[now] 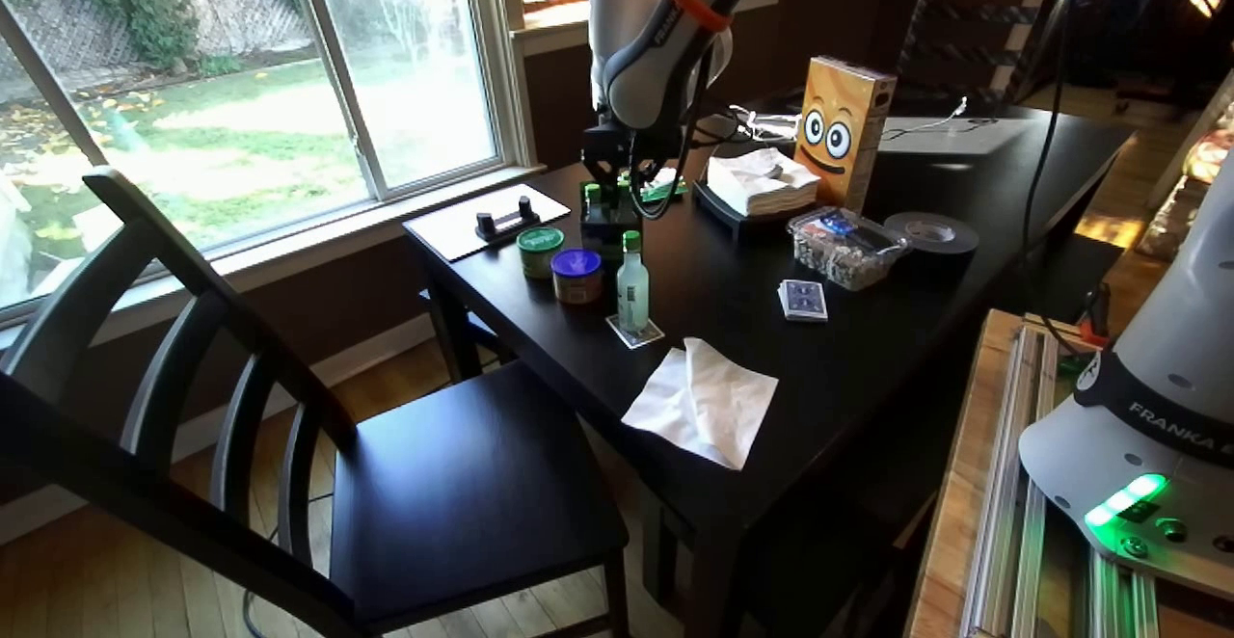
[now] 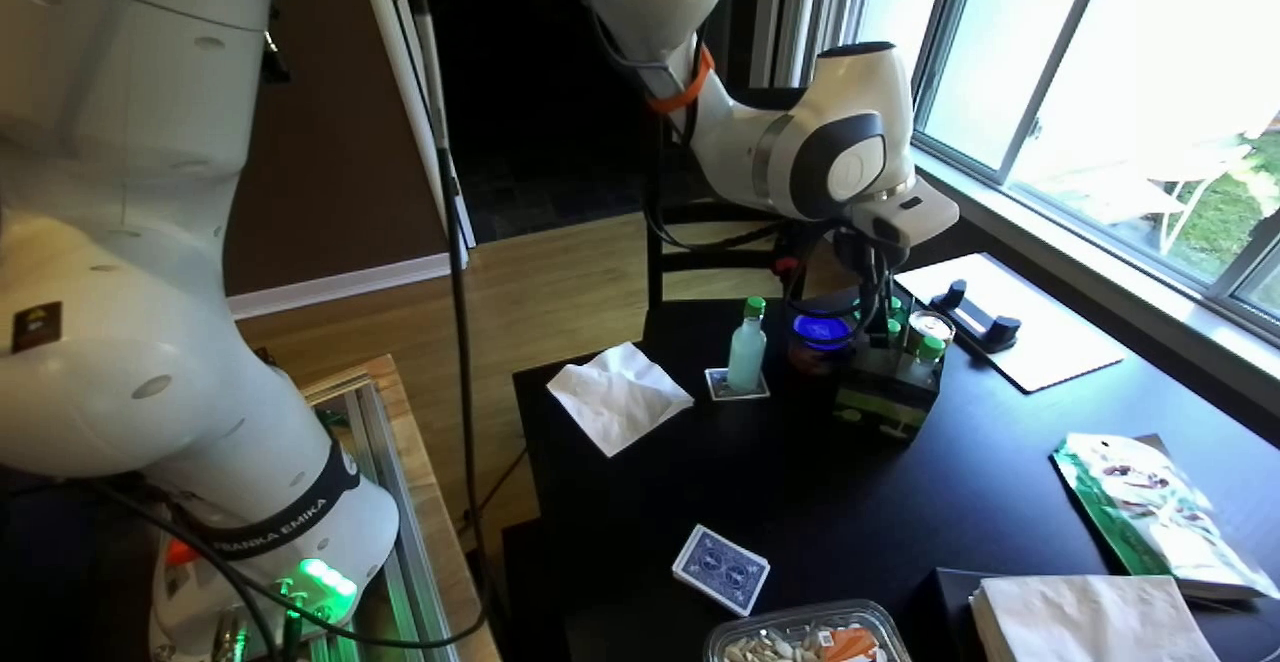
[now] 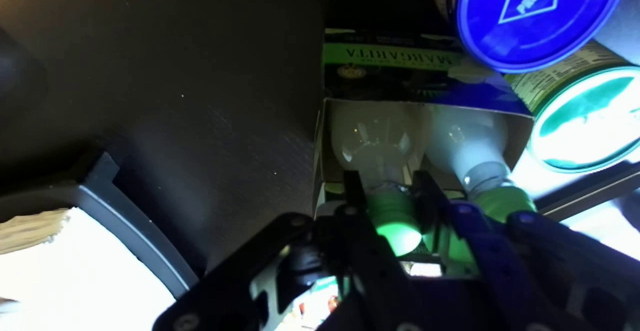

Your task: Remove the glass bottle from the box.

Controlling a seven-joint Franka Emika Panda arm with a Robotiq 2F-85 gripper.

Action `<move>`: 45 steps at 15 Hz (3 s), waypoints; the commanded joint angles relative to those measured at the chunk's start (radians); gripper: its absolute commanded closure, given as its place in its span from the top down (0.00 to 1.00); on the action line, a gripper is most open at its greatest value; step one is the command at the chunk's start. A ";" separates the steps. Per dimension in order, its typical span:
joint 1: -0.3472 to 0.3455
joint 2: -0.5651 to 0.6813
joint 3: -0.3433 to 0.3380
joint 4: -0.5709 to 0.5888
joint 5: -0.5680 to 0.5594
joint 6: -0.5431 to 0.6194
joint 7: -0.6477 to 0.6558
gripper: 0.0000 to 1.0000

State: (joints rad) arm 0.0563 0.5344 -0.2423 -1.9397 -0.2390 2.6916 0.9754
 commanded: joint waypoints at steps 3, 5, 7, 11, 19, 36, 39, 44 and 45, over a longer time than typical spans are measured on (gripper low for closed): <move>0.156 -0.151 -0.120 -0.084 -0.073 -0.099 0.134 0.07; 0.213 -0.204 -0.170 -0.095 -0.168 -0.162 0.242 0.07; 0.230 -0.255 -0.177 -0.094 -0.273 -0.230 0.351 0.07; 0.180 -0.348 -0.107 -0.091 -0.413 -0.392 0.525 0.07; 0.030 -0.368 0.035 -0.072 -0.426 -0.513 0.602 0.29; -0.163 -0.279 0.023 -0.049 -0.294 -0.447 0.443 0.07; -0.185 -0.237 0.010 -0.041 -0.252 -0.431 0.400 0.07; -0.199 -0.169 -0.013 -0.023 -0.208 -0.405 0.342 0.07; -0.201 -0.159 -0.018 -0.018 -0.201 -0.407 0.332 0.07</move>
State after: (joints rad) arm -0.1341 0.3359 -0.2481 -1.9995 -0.4843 2.2801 1.3618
